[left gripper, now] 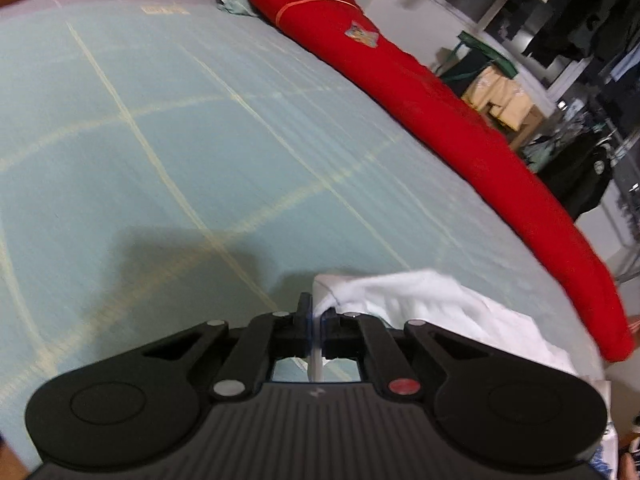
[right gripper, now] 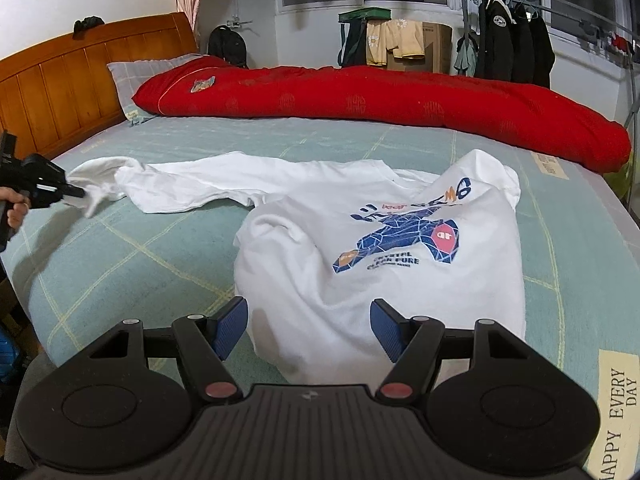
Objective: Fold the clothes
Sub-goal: 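Pull the sleeve outward with the left tool to spread it flat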
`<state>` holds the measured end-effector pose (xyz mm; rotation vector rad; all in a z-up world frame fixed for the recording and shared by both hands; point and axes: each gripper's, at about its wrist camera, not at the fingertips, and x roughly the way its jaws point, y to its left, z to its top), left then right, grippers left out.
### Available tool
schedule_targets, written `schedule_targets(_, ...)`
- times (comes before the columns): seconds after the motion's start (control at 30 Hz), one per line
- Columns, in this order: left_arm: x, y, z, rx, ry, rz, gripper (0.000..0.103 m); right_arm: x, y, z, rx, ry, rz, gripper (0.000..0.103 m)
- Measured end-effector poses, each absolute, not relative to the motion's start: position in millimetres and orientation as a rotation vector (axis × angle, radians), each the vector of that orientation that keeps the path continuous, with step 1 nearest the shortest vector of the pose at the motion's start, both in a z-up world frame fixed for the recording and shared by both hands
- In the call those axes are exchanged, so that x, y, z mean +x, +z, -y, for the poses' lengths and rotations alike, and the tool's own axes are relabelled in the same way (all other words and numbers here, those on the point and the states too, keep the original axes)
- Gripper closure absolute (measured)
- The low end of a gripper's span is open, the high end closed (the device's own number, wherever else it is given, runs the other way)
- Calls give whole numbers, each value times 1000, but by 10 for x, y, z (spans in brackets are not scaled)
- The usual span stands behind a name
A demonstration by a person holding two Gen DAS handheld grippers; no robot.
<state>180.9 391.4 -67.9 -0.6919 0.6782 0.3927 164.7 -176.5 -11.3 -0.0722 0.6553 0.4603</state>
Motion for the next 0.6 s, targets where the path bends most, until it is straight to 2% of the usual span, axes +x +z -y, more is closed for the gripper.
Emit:
schedule_targets(0.27, 1829, -470, -3983, -547, 371, -773, 101, 1694, -76, 1636, -88, 476, -644, 30)
schedule_targets(0.5, 2186, -391, -4260, -585, 392, -796, 95, 1747, -133, 1529, -100, 479, -664, 30)
schedule_targets(0.6, 2354, -525, -4328, -611, 430, -809, 94, 1751, -140, 1492, -111, 478, -671, 30)
